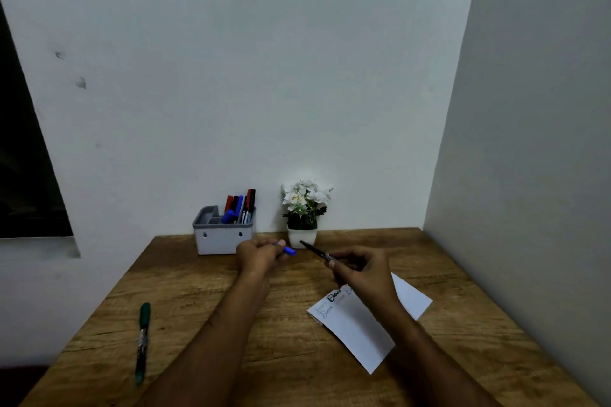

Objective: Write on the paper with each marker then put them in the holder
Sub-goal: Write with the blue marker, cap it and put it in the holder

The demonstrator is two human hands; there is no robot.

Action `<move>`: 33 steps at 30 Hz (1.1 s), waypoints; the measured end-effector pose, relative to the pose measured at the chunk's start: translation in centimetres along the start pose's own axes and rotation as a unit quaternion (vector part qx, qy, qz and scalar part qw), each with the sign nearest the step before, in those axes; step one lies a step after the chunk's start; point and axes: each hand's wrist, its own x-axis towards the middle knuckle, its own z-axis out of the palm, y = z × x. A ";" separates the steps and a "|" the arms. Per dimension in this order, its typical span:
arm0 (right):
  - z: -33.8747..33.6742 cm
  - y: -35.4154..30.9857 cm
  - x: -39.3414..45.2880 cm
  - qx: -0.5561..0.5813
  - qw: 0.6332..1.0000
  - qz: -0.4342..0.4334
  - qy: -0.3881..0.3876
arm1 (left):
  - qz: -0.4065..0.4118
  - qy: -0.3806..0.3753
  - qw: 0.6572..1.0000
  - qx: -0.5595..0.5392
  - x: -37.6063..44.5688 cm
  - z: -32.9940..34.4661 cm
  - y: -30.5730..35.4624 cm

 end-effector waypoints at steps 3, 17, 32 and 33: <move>0.5 0.4 -0.5 -0.047 0.999 -0.007 -0.015 | -0.001 0.002 1.000 -0.020 0.0 0.0 0.0; 1.1 0.4 -0.9 -0.072 0.997 -0.014 -0.015 | -0.012 0.027 0.999 -0.027 0.3 -0.2 -0.7; 2.6 0.8 0.2 -0.067 0.998 -0.016 -0.009 | 0.024 0.016 0.999 0.026 -1.2 1.6 -1.6; 2.6 0.7 0.3 -0.064 0.998 -0.018 -0.011 | 0.027 0.026 0.999 0.025 -1.3 1.7 -1.6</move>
